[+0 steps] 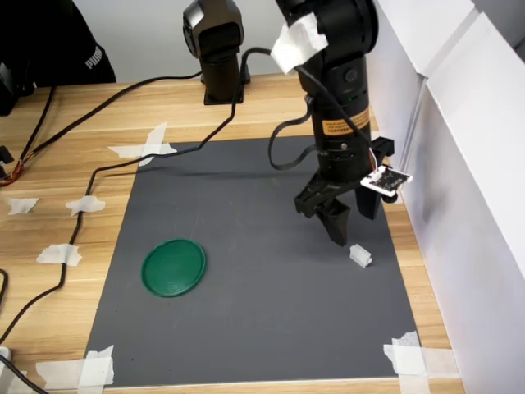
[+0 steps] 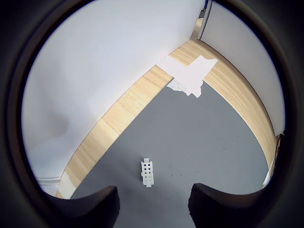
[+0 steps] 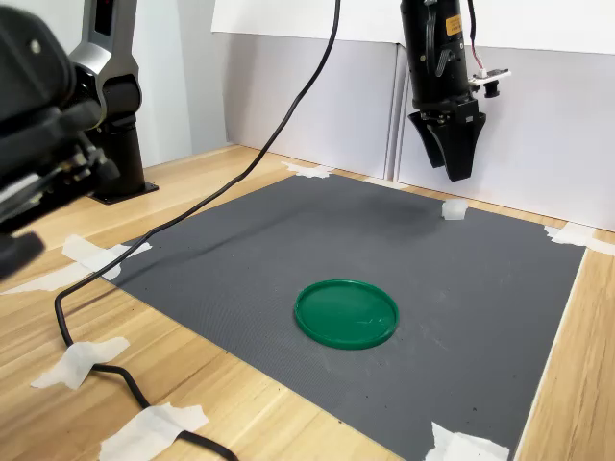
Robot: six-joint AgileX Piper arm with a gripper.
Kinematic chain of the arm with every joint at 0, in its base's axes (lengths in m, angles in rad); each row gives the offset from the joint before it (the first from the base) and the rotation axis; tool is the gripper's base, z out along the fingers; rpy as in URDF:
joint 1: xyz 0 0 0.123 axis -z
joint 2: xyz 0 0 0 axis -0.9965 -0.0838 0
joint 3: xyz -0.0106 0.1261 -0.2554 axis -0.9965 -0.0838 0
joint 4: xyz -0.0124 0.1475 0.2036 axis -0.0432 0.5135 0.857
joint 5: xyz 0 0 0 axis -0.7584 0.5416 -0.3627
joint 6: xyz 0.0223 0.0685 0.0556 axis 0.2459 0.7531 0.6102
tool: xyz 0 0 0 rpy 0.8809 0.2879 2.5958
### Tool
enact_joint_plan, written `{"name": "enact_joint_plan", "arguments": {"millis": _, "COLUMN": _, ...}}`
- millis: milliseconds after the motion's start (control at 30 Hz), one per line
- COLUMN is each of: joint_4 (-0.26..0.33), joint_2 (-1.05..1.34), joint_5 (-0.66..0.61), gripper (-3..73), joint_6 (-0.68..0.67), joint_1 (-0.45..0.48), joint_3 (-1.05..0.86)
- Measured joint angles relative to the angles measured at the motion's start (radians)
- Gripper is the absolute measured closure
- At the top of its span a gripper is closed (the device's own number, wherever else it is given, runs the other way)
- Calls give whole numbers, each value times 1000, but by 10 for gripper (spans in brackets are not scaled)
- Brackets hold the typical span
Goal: Grasp a white terminal and put it on the green lid.
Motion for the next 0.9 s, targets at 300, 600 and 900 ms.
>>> {"name": "enact_joint_plan", "arguments": {"millis": 300, "joint_4": 43, "joint_2": -39, "joint_5": 18, "gripper": 88, "joint_6": -49, "joint_1": 0, "joint_3": 0}}
{"name": "enact_joint_plan", "arguments": {"millis": 600, "joint_4": 43, "joint_2": -77, "joint_5": 66, "gripper": 93, "joint_6": -74, "joint_1": 0, "joint_3": 0}}
{"name": "enact_joint_plan", "arguments": {"millis": 900, "joint_4": 43, "joint_2": -108, "joint_5": 111, "gripper": 105, "joint_6": -89, "joint_1": 0, "joint_3": 0}}
